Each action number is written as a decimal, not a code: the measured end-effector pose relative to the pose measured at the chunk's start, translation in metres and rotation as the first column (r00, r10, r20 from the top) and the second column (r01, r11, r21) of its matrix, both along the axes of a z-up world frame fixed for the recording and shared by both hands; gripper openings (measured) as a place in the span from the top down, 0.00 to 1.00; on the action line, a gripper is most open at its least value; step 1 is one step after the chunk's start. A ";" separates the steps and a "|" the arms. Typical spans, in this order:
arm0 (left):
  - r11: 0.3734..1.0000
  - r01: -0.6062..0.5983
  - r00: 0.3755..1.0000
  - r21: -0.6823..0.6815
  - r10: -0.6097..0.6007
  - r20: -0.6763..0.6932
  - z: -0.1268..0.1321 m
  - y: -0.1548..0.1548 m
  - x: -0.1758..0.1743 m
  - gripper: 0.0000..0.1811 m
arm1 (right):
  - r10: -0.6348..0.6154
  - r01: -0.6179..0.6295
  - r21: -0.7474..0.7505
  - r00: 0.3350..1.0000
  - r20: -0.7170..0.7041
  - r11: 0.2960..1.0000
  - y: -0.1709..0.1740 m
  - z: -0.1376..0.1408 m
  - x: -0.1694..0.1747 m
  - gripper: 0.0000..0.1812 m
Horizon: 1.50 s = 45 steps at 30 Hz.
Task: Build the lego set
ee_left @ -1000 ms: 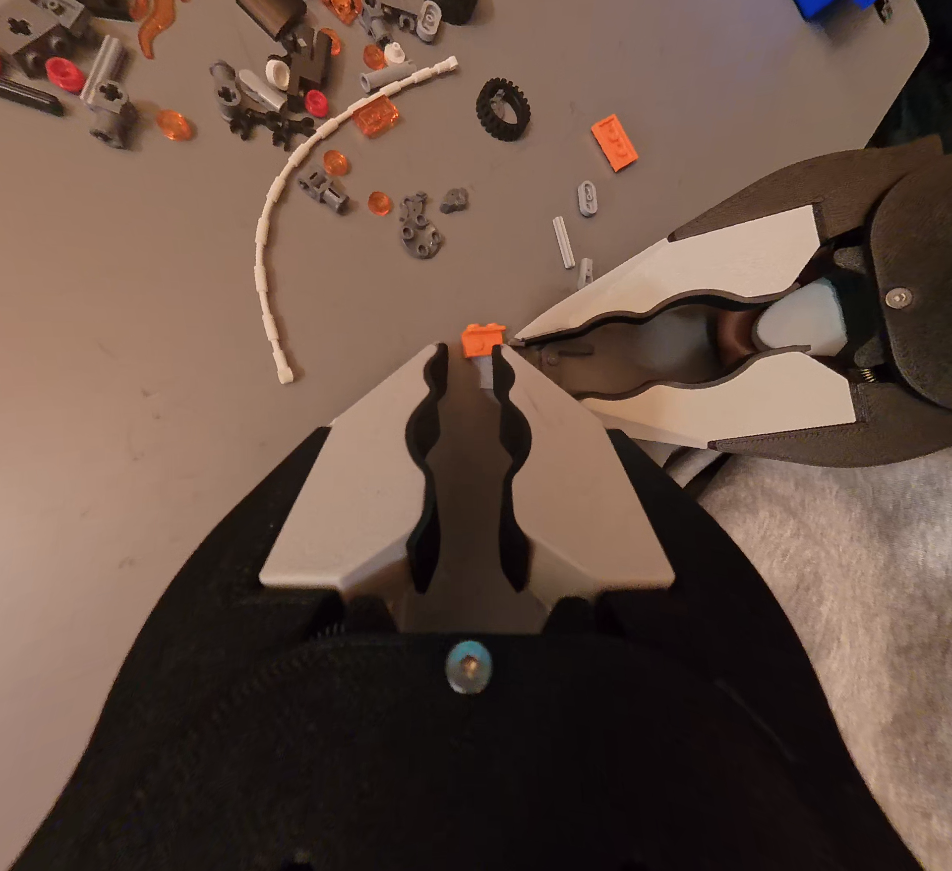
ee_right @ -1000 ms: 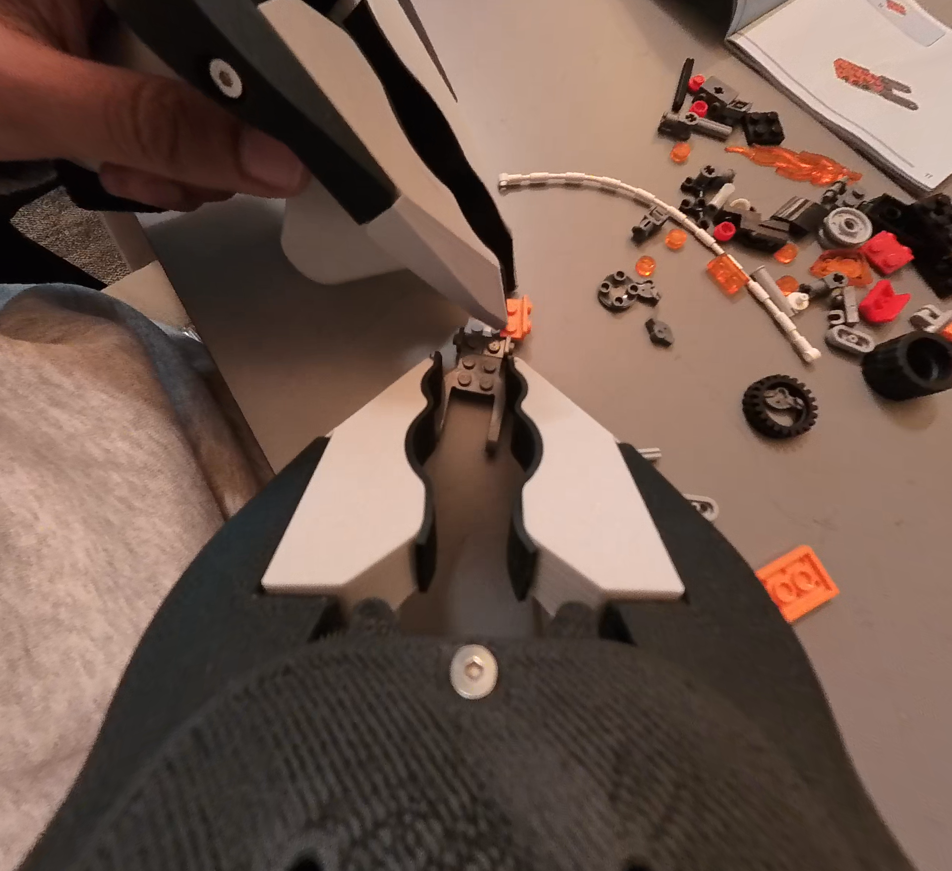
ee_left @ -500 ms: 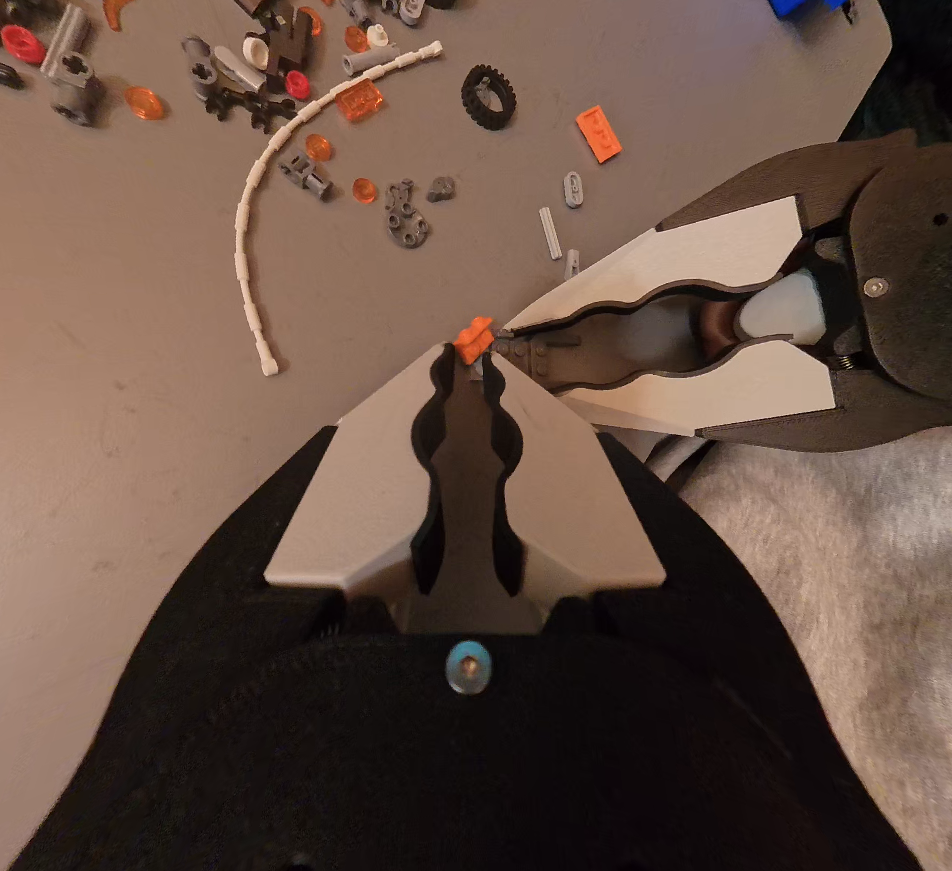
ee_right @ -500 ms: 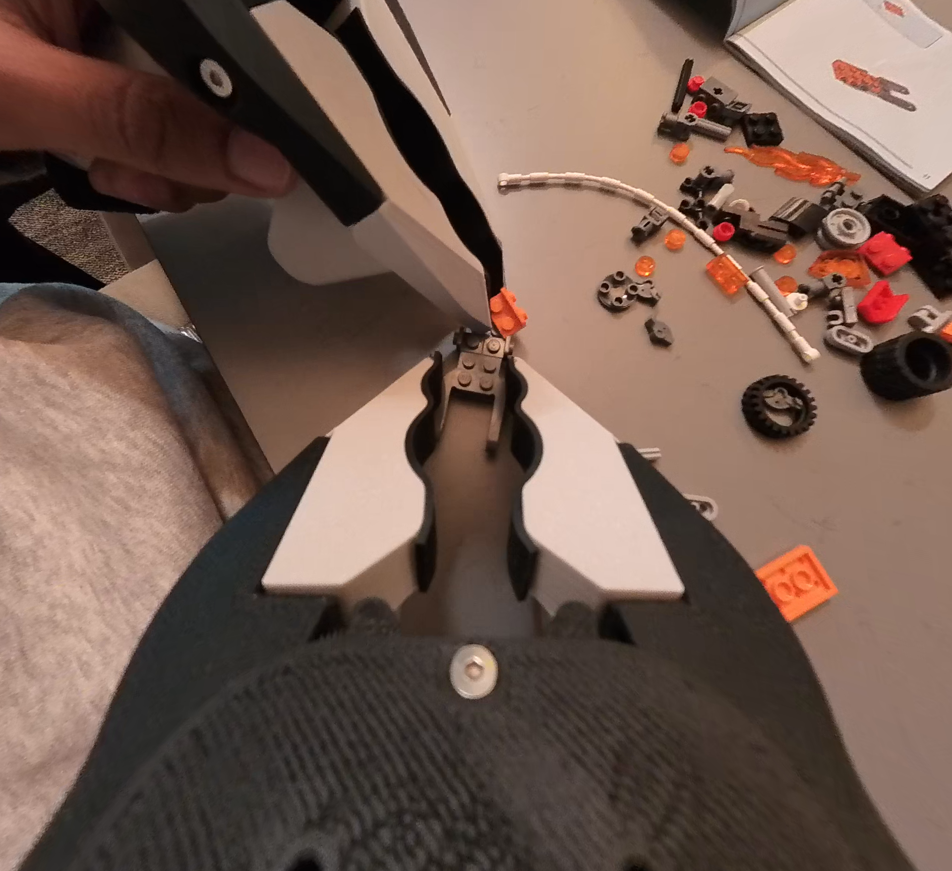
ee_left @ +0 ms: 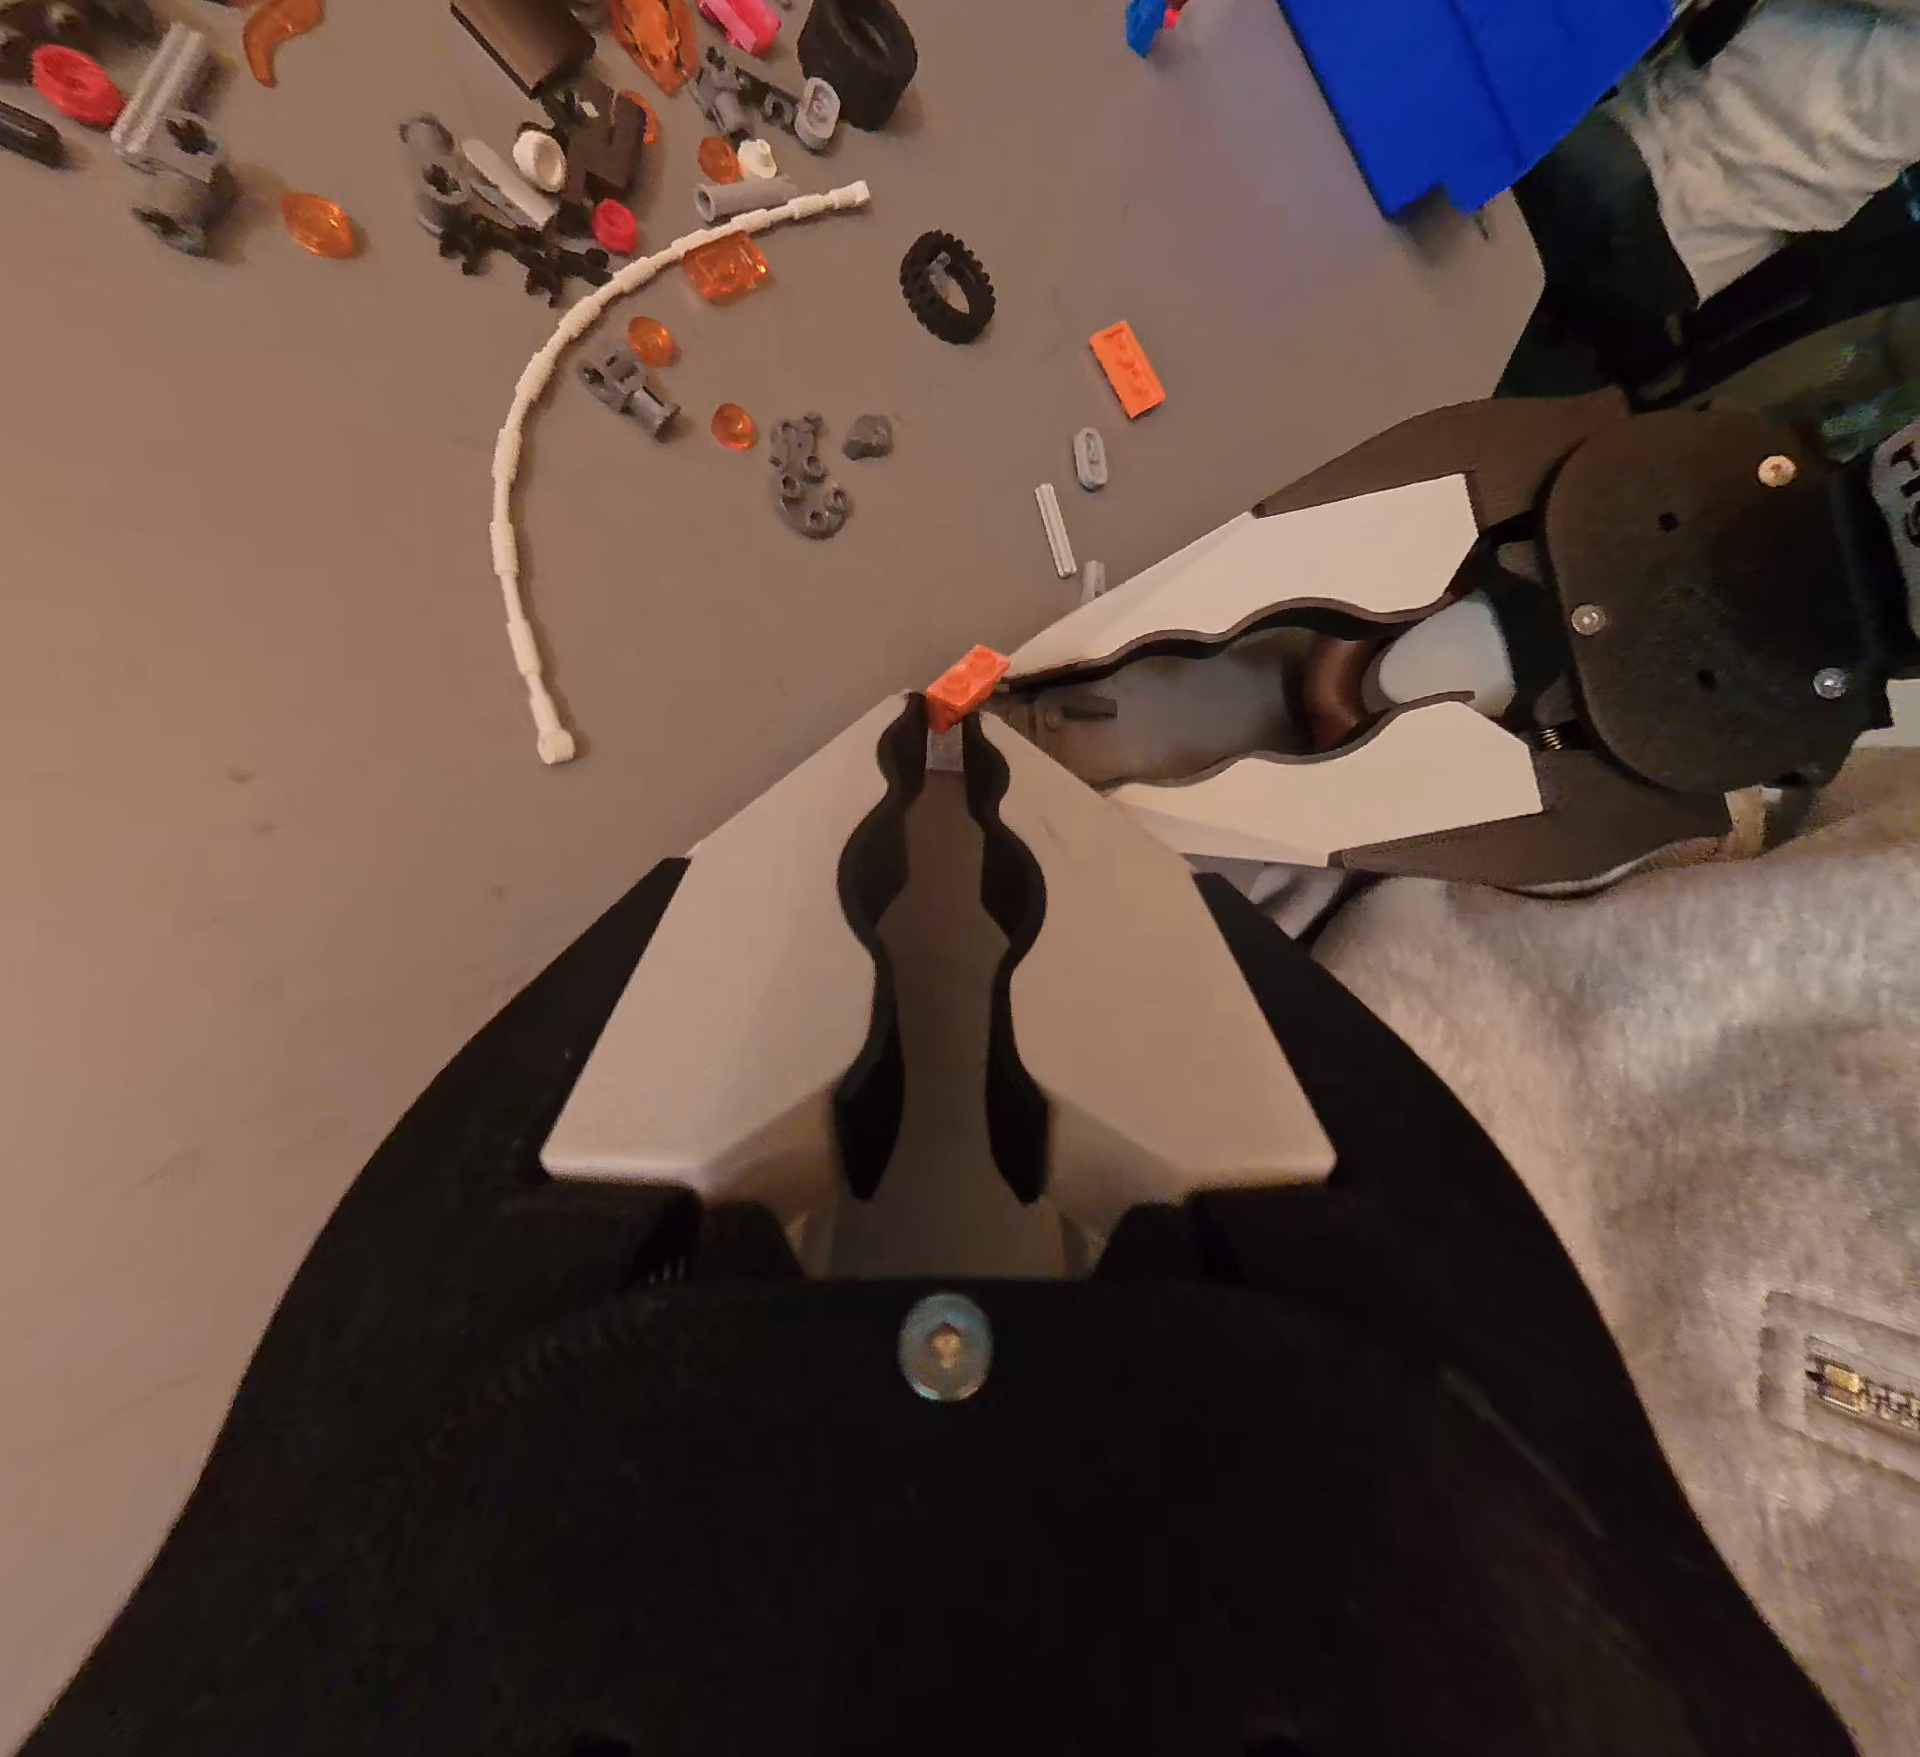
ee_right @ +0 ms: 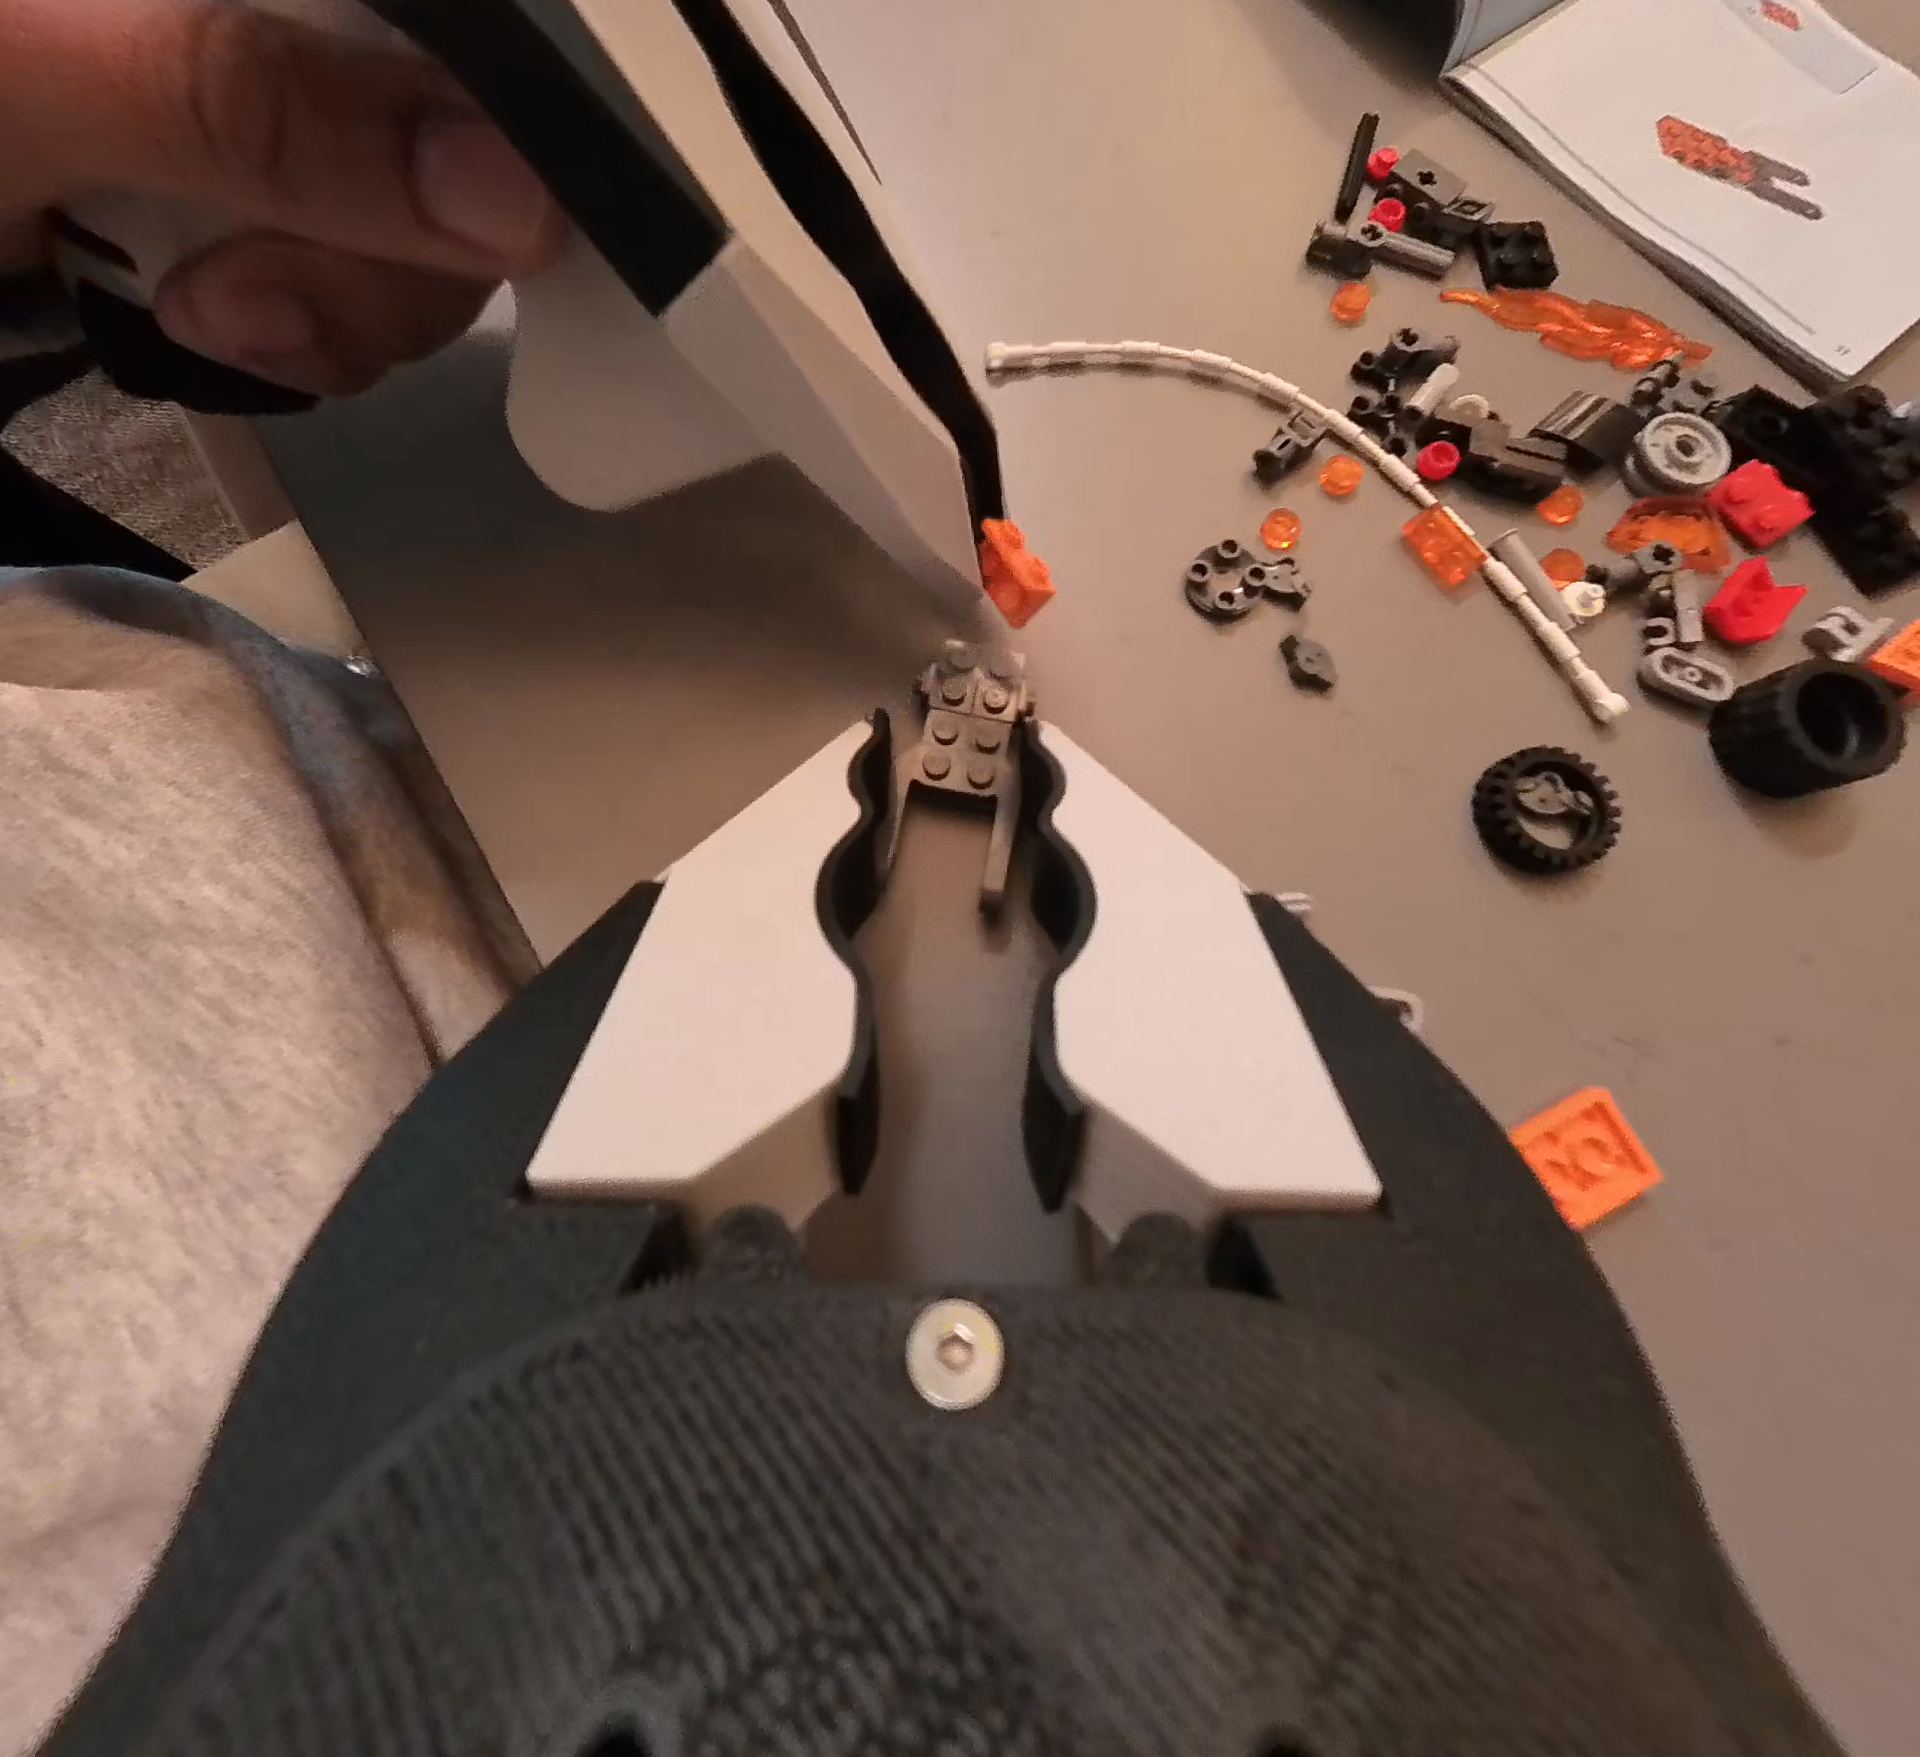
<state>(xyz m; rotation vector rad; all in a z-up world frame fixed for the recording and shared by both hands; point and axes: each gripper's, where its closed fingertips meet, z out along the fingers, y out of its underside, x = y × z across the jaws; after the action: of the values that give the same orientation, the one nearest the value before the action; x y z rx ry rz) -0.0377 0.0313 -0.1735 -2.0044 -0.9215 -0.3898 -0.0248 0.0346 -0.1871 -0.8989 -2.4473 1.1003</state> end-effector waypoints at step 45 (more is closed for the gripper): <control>0.988 0.118 0.979 -0.101 -0.132 -0.153 -0.009 0.006 0.013 0.82 | 0.025 -0.020 -0.105 0.998 0.049 0.994 0.021 0.031 -0.007 1.00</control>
<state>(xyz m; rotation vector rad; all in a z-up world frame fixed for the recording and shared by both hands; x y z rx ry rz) -0.0243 0.0372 -0.1826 -2.1502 -0.7276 -0.2556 -0.0320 0.0551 -0.1563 -0.9431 -2.4652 1.2388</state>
